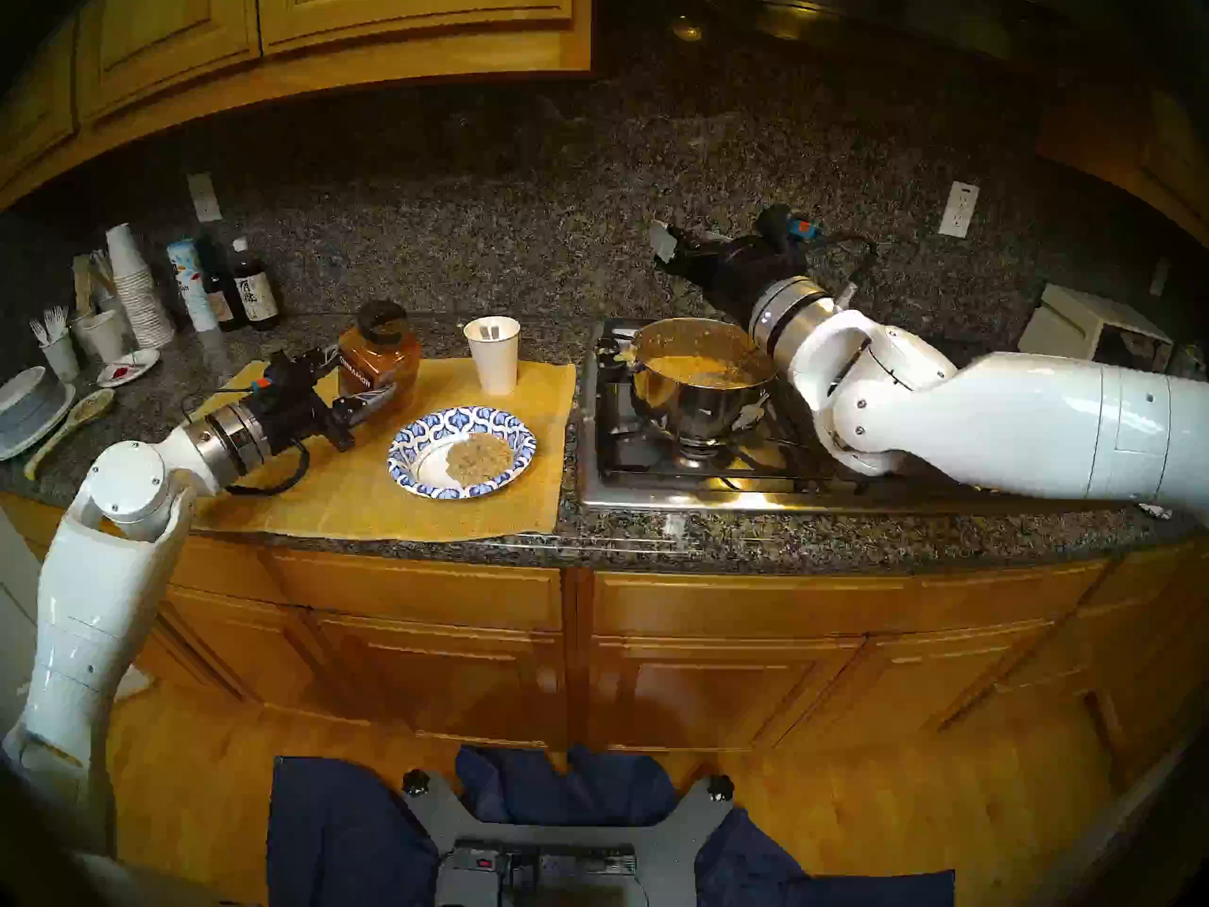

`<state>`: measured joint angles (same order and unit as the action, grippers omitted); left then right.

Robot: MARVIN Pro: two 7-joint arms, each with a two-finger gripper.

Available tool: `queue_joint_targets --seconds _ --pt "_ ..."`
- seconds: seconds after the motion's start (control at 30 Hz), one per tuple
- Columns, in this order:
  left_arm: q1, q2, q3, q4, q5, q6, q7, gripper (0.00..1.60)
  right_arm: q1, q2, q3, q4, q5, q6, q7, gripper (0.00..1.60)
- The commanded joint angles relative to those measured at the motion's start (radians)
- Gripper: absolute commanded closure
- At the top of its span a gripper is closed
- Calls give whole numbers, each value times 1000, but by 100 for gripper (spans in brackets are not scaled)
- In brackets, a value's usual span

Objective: Scoop oatmeal into bowl, add cinnamon, and put a spoon inside bowl

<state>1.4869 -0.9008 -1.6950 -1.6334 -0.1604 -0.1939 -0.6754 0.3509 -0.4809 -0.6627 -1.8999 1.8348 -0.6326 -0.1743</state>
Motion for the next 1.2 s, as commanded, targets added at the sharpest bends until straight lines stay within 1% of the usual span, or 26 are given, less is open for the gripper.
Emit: queue_joint_targets --seconds 0.0,0.1,0.27,0.37,0.6,0.8,1.17 --pt "-26 40 -33 -67 78 -104 30 153 31 0 29 -1 -3 -13 -1 0" --pt "-18 46 -37 -77 116 -138 35 153 31 0 29 -1 -3 -13 -1 0" --pt "-4 52 -42 -88 186 -200 49 157 31 0 29 -2 -3 -13 -1 0" --pt "4 55 -44 -92 229 -232 60 156 31 0 29 -2 -3 -14 -2 0" --pt "11 50 -39 -81 326 -289 85 158 32 0 29 -2 -3 -14 -3 0" --pt "-25 55 -16 -62 414 -323 94 159 31 0 29 -2 -3 -14 -2 0" --pt "-95 49 20 -37 503 -358 95 158 31 0 29 -1 -3 -13 -1 0"
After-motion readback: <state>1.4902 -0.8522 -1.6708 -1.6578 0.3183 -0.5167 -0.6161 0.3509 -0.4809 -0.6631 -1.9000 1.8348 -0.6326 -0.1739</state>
